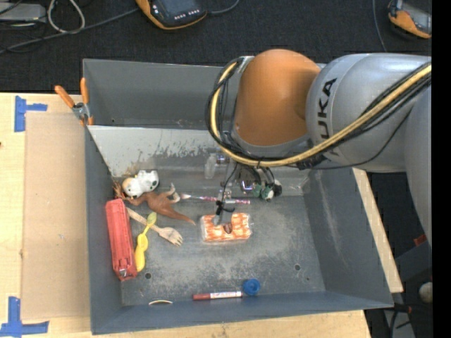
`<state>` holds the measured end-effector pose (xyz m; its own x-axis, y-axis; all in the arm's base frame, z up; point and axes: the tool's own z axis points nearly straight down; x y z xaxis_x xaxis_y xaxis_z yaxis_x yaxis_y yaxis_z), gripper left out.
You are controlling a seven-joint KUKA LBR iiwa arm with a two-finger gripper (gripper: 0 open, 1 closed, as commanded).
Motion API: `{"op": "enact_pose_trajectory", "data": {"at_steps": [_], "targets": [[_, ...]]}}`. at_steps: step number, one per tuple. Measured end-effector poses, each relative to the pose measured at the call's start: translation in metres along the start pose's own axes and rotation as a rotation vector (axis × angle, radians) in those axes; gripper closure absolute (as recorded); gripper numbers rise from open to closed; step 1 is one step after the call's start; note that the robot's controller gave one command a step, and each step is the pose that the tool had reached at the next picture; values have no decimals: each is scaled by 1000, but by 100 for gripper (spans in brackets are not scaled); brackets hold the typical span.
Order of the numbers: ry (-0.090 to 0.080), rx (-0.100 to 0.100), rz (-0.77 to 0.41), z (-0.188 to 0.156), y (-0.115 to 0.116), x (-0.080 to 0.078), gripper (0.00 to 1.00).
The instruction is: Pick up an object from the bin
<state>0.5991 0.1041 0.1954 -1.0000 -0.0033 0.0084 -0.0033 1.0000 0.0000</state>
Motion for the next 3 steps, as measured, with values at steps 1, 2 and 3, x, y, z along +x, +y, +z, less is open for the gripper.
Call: {"op": "enact_pose_trajectory", "data": {"at_steps": [1, 2, 3], "targets": [[-8, -1, 2, -5, -1, -2, 0], [-6, -1, -62, 52, -62, 15, 0], [-8, -3, -23, 46, -77, 12, 0]]}}
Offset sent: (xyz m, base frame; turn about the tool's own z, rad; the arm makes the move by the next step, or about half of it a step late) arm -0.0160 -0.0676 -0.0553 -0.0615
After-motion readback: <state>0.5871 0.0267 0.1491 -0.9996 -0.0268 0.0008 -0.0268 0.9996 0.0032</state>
